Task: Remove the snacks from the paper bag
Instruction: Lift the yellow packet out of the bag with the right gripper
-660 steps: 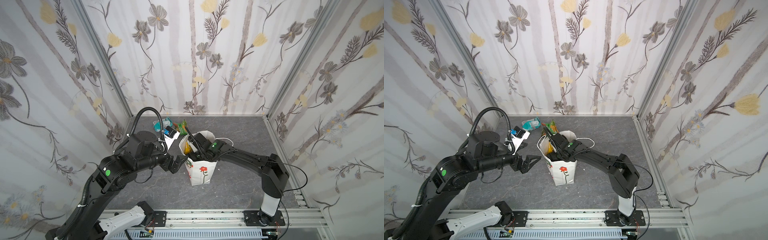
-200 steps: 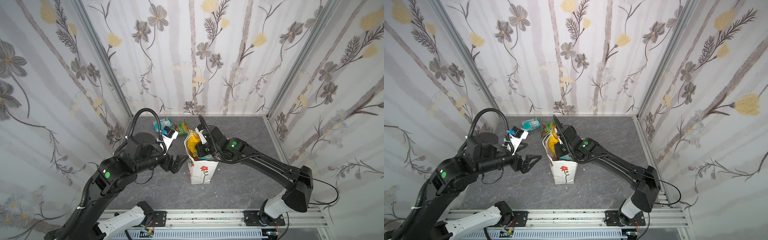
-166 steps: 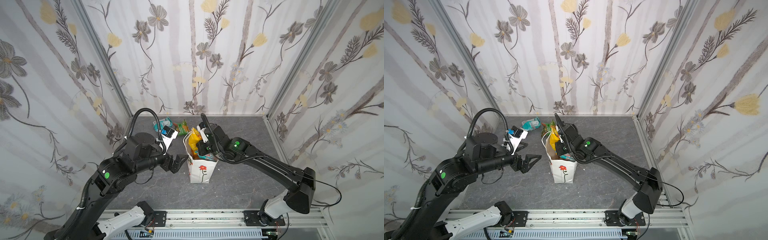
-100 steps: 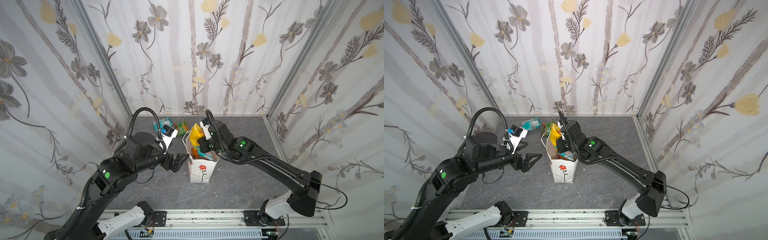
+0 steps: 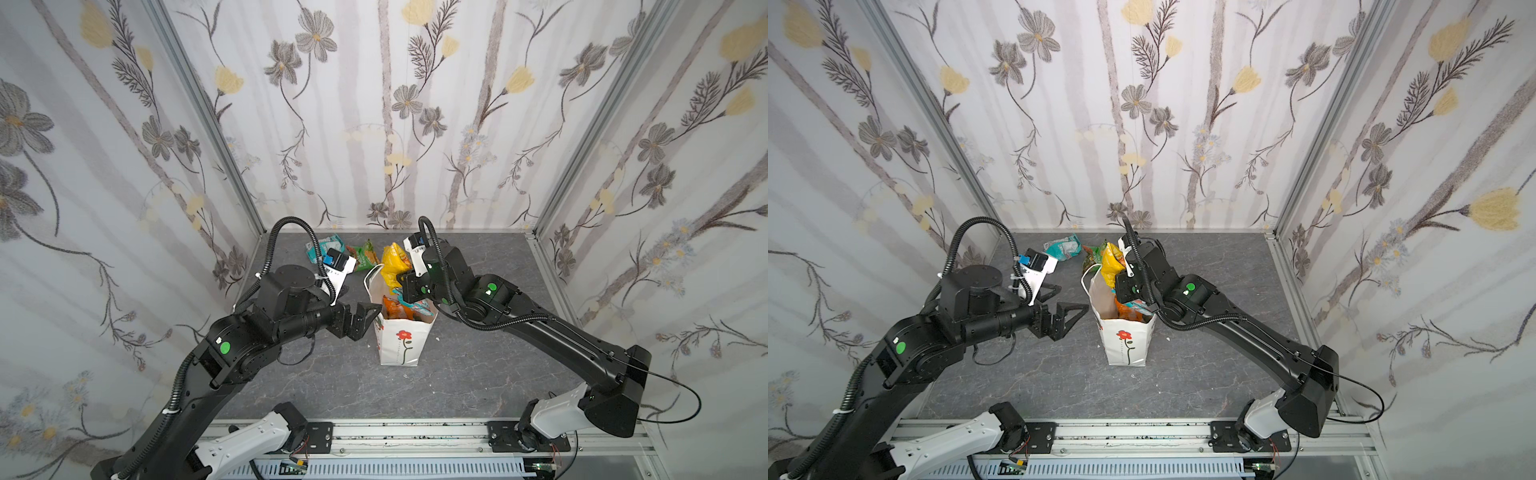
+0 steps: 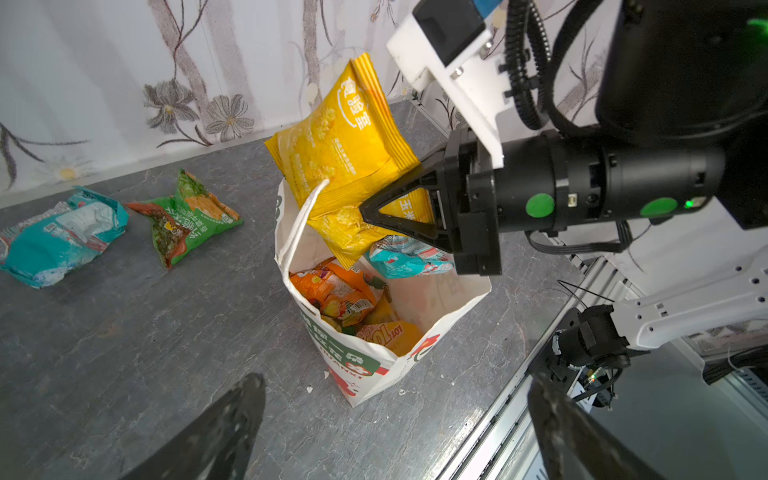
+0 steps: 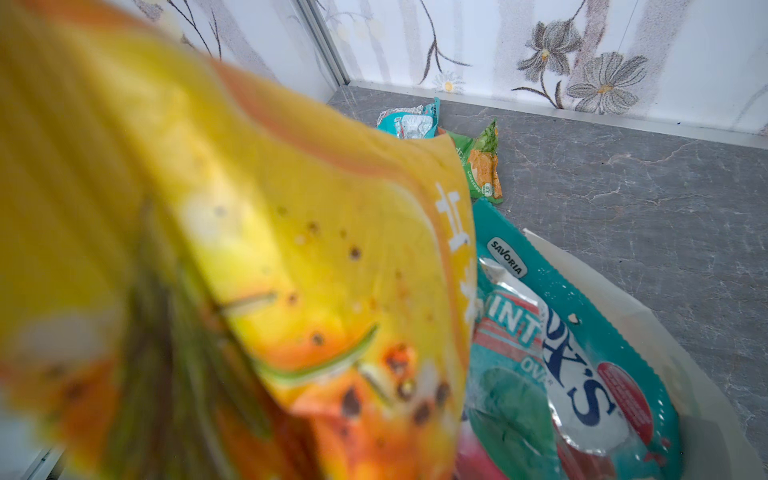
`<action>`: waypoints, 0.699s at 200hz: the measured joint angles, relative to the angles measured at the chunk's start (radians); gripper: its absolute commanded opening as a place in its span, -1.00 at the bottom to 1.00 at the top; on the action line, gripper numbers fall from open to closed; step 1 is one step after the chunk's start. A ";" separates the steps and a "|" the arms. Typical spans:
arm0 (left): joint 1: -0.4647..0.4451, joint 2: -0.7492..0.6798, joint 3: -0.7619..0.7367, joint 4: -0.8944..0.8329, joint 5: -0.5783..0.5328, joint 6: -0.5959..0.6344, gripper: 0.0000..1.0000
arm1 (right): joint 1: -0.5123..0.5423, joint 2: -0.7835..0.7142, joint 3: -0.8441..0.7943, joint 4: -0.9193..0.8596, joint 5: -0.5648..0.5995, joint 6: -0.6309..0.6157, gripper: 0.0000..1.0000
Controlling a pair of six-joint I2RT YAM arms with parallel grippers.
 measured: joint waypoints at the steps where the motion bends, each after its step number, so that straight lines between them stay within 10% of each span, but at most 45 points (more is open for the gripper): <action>1: 0.000 0.002 0.000 0.004 -0.001 -0.004 1.00 | 0.000 -0.001 -0.001 0.001 0.000 0.000 -0.95; 76: 0.062 0.161 0.157 0.119 -0.007 -0.043 0.98 | -0.032 -0.158 -0.148 0.150 -0.084 0.008 -0.95; 140: 0.235 0.274 0.143 0.251 0.297 -0.051 0.68 | -0.065 -0.243 -0.233 0.270 -0.163 0.051 -0.95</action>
